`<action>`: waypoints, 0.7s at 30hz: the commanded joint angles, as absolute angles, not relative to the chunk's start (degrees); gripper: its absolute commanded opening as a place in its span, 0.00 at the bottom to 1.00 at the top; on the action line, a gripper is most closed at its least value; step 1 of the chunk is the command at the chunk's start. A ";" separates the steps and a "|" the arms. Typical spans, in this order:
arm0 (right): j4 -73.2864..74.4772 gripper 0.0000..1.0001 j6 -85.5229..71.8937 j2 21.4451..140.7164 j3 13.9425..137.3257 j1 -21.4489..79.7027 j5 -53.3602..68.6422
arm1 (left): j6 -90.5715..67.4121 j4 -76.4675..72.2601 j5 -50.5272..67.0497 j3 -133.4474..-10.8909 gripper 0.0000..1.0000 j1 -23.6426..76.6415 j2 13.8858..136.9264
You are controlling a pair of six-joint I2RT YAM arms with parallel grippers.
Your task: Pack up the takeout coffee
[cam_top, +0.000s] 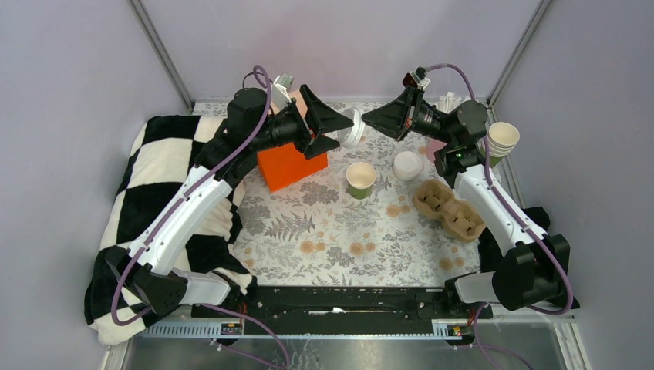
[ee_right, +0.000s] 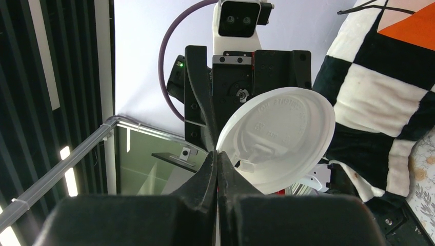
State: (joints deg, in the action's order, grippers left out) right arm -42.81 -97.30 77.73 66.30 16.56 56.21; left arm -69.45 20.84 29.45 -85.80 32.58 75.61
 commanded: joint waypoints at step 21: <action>-35.19 0.00 -88.30 73.37 67.17 19.05 57.30 | -66.68 22.64 25.75 -89.03 0.92 32.78 73.68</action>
